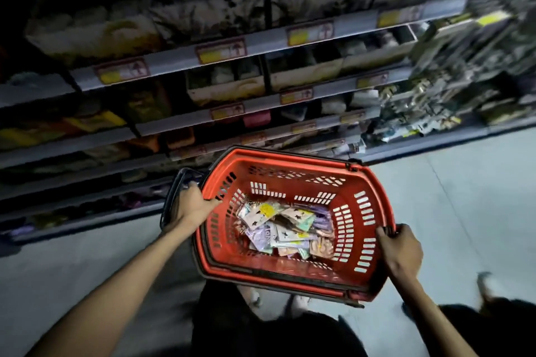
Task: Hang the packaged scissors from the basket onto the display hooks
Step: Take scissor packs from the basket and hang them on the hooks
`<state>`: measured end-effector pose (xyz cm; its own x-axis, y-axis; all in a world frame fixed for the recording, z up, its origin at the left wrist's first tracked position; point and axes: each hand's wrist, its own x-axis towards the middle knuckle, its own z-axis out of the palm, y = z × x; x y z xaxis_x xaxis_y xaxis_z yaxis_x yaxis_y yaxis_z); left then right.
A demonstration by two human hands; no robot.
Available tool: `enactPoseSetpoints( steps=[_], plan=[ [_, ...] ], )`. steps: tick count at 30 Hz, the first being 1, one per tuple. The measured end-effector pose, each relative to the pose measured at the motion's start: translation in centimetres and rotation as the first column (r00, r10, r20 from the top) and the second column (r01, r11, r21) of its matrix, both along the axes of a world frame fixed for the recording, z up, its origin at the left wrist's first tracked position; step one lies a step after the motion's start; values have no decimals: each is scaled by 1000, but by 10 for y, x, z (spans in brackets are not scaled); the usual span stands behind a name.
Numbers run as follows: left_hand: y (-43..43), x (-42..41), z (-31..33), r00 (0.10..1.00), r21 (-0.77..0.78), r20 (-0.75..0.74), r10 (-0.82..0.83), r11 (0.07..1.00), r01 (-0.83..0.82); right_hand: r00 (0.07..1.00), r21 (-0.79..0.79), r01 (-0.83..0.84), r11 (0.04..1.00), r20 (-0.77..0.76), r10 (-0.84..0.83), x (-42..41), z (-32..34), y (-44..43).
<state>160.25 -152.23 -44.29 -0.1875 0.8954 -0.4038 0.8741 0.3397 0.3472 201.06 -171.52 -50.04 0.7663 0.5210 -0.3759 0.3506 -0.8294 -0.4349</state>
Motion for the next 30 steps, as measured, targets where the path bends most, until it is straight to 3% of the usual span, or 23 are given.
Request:
enactPoseSetpoints(
  steps=[9,14,20,24,30],
  plan=[
    [83,-5,-26,923,-39,-27,-383,923,382,930,-58,368,928,39,-367,-92,-14,-58],
    [127,-12,-37,794,-34,22,-608,793,608,802,-53,598,800,27,-597,-175,-33,-90],
    [159,-1,-37,585,-65,-53,-809,588,806,689,-63,723,688,-2,-725,-274,-34,-108],
    [164,11,-40,477,-70,-118,-871,487,871,606,-69,790,609,-59,-793,-316,-38,-105],
    [171,16,-49,411,-126,-182,-893,435,891,537,-97,833,545,-98,-838,-348,-51,-90]
  ],
)
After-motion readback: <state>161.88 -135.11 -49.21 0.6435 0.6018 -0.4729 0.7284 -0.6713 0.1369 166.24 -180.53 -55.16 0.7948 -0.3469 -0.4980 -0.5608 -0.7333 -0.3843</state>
